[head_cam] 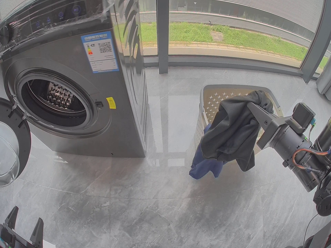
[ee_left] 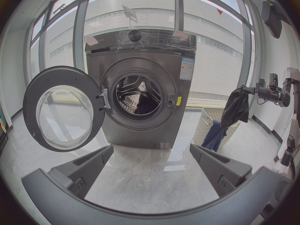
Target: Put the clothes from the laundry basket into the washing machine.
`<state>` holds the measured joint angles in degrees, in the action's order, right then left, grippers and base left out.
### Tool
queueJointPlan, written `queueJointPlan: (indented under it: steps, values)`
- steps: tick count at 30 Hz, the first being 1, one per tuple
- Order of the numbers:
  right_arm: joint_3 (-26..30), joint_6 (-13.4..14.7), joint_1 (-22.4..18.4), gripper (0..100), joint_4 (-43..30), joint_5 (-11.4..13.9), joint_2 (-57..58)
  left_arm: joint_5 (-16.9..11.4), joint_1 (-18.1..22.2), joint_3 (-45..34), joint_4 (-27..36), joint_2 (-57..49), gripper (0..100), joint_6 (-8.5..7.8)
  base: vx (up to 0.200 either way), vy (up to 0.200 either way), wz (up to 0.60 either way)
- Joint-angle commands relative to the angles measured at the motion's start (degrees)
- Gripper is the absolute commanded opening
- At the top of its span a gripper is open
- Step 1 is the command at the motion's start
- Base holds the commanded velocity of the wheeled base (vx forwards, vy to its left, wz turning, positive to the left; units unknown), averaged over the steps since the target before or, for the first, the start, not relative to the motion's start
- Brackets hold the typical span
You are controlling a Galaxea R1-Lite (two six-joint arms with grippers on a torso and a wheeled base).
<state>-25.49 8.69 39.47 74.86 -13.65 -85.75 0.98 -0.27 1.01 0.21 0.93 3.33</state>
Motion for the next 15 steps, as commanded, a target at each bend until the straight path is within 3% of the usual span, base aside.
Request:
queueJointPlan:
  steps: [1,15]
  values:
    - [0.2,0.0,0.3,0,0.1,0.0,-0.3,0.0,0.0,-0.9,0.0,-0.8,100,0.01,0.000,0.200,0.00]
    - [0.1,0.0,-0.1,0,0.0,0.0,0.3,0.0,0.0,-0.9,0.0,-0.8,100,0.01,0.000,0.200,0.00]
